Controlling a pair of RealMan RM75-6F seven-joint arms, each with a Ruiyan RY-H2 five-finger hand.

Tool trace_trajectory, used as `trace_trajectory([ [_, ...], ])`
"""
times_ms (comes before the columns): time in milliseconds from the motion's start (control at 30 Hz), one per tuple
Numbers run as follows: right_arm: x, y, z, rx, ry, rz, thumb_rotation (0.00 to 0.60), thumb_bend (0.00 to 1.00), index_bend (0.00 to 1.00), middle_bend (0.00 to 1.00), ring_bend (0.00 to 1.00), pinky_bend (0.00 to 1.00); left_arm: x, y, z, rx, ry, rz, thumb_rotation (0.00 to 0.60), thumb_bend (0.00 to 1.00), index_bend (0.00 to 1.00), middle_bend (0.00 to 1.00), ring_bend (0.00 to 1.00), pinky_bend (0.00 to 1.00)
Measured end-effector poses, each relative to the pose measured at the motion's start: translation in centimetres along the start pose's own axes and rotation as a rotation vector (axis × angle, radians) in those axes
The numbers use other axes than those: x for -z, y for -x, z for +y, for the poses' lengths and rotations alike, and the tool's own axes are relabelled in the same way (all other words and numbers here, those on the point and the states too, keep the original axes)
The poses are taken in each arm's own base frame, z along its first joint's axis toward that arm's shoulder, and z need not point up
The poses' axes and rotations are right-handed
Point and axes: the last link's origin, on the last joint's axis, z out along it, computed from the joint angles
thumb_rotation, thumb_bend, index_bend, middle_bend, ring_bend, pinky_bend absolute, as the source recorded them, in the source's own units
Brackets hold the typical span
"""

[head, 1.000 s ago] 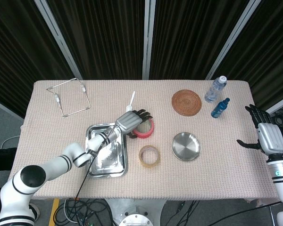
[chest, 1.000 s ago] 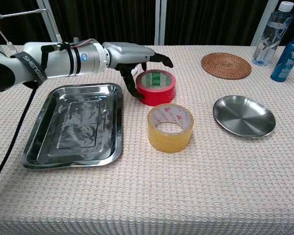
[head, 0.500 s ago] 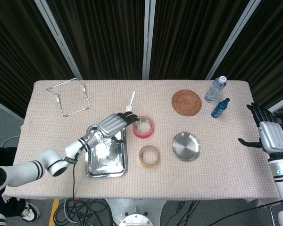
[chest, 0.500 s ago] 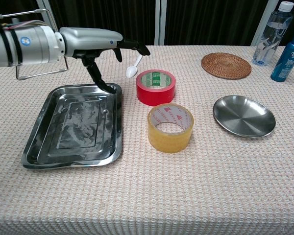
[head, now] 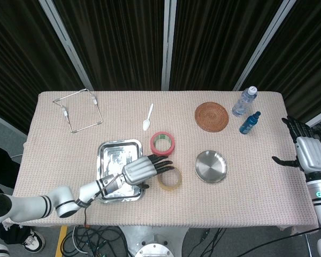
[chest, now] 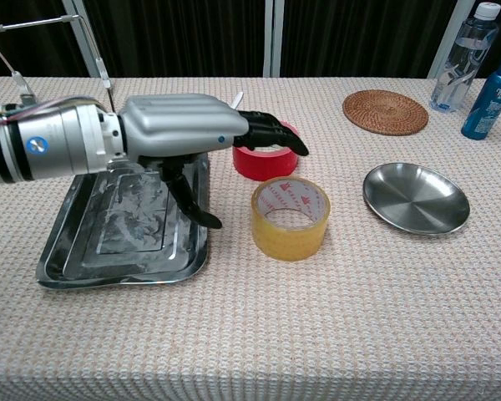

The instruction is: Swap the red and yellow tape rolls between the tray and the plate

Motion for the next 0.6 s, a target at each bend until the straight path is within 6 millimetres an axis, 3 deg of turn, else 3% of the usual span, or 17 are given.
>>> trace_trajectory([
  [233, 0.3, -0.1, 0.8, -0.01, 0.019, 0.006, 0.6, 0.06, 0.0, 0.0, 0.0, 0.0, -2.3, 0.9, 1.3, -0.058, 0.063, -0.003, 0.6, 0.12, 0.1, 0.07, 0.03, 0.23],
  [600, 0.5, -0.2, 1.4, -0.02, 0.028, 0.013, 0.6, 0.06, 0.0, 0.0, 0.0, 0.0, -5.6, 0.5, 0.7, -0.132, 0.076, -0.093, 0.6, 0.12, 0.1, 0.08, 0.03, 0.23],
])
